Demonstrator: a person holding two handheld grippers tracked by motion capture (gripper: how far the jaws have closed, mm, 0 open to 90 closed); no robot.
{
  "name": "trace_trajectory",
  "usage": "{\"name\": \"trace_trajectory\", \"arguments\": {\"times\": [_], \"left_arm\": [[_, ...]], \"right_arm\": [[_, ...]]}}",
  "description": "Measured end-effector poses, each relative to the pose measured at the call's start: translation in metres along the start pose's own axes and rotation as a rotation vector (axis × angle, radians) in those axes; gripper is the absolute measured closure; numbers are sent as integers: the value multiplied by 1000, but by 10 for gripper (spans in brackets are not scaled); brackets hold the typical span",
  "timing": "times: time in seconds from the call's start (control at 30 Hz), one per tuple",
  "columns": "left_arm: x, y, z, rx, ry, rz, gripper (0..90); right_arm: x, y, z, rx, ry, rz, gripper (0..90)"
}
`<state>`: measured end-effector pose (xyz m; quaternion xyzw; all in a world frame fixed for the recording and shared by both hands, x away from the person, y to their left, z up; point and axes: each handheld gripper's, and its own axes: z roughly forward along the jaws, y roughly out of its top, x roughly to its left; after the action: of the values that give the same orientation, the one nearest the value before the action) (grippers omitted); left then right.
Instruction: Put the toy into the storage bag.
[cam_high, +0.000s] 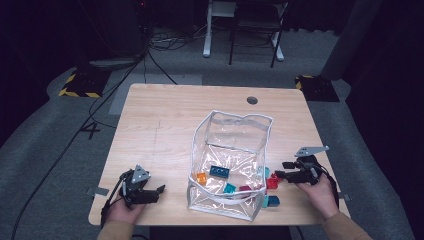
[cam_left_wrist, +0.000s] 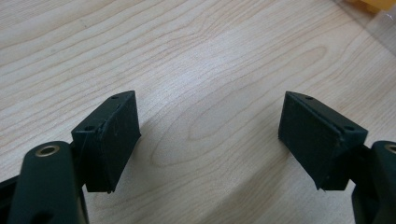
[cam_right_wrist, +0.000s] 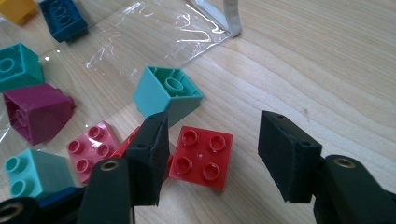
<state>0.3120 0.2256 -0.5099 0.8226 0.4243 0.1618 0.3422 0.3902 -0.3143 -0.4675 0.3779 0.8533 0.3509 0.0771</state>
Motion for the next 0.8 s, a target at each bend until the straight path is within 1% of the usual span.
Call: {"name": "trace_trajectory", "arguments": {"times": [0.1, 0.17, 0.27, 0.43, 0.53, 0.6, 0.7, 0.8], "left_arm": [[0, 0, 0, 0, 0, 0, 210], [0, 0, 0, 0, 0, 0, 210], [0, 0, 0, 0, 0, 0, 210], [0, 0, 0, 0, 0, -1, 210], [0, 0, 0, 0, 0, 0, 210], [0, 0, 0, 0, 0, 0, 210], [0, 0, 0, 0, 0, 0, 210], [0, 0, 0, 0, 0, -2, 210]], "right_arm": [[0, -1, 6, 7, 4, 6, 441], [0, -1, 9, 13, 2, 0, 443], [-2, -1, 11, 26, -13, 1, 445], [-10, -5, 8, 30, -42, 25, 451], [-13, -7, 9, 44, -52, 24, 500], [-12, -9, 9, 51, -66, 17, 573], [-11, -8, 7, 49, -95, 6, 594], [-9, -4, 1, 42, -98, -4, 595]]}}
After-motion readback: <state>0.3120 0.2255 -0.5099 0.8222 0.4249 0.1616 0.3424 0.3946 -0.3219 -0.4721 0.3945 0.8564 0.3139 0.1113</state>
